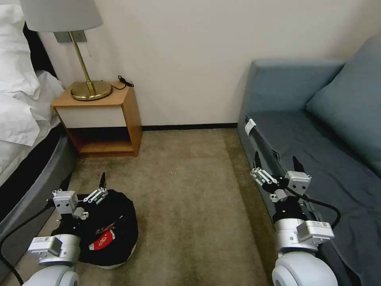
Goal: Pick up the trash bin, then pick up the garbage on the floor and place it into the trash bin.
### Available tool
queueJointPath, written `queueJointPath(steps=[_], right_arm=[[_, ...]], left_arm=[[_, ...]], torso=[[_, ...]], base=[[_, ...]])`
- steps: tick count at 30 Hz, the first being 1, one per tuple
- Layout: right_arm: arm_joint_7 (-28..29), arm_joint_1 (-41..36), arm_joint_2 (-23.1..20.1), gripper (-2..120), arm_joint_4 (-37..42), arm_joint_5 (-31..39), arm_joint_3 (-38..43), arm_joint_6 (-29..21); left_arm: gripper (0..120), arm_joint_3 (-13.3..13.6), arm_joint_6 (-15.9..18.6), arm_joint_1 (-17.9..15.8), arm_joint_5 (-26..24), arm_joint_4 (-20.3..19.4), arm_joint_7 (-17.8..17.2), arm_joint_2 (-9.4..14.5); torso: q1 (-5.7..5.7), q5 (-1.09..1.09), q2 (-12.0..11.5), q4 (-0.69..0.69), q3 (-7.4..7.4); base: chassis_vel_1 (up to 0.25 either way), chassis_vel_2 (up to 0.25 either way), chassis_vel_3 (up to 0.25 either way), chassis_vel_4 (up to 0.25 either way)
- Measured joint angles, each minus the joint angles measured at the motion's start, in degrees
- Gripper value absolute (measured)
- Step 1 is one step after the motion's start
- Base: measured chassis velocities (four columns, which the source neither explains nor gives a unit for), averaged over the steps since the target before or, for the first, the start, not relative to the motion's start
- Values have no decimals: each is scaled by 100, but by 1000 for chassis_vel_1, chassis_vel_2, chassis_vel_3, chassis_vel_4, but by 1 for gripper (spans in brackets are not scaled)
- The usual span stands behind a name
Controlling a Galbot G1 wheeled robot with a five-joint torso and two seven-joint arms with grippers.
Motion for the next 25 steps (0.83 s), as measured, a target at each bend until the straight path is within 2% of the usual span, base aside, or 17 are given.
queueJointPath(steps=[25], right_arm=[[17, 31, 0, 100, -50, -27, -38, 2]], left_arm=[[100, -22, 15, 34, 1, -29, -12, -21]], torso=[[0, 0, 0, 0, 0]], base=[[0, 0, 0, 0]])
